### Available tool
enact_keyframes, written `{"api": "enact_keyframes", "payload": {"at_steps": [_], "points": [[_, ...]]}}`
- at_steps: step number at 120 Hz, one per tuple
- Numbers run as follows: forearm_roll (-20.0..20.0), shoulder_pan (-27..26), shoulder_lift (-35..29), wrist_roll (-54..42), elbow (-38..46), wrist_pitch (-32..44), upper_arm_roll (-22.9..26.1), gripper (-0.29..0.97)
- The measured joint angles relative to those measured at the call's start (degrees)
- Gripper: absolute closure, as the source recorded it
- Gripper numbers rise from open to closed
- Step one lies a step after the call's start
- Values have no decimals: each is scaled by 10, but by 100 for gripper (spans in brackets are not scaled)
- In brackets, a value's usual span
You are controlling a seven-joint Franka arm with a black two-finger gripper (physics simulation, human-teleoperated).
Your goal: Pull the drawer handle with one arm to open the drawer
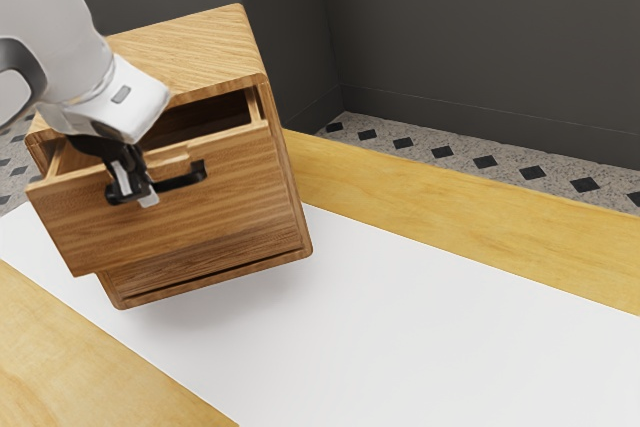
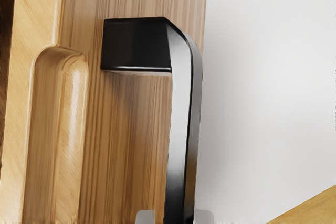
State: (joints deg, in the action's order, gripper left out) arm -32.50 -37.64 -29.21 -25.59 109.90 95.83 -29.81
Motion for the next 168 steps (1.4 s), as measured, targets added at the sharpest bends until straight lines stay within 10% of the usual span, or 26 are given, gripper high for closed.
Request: {"api": "enact_keyframes", "payload": {"at_steps": [168], "points": [[3, 10, -72, 67, 78, -26, 104, 79]]}}
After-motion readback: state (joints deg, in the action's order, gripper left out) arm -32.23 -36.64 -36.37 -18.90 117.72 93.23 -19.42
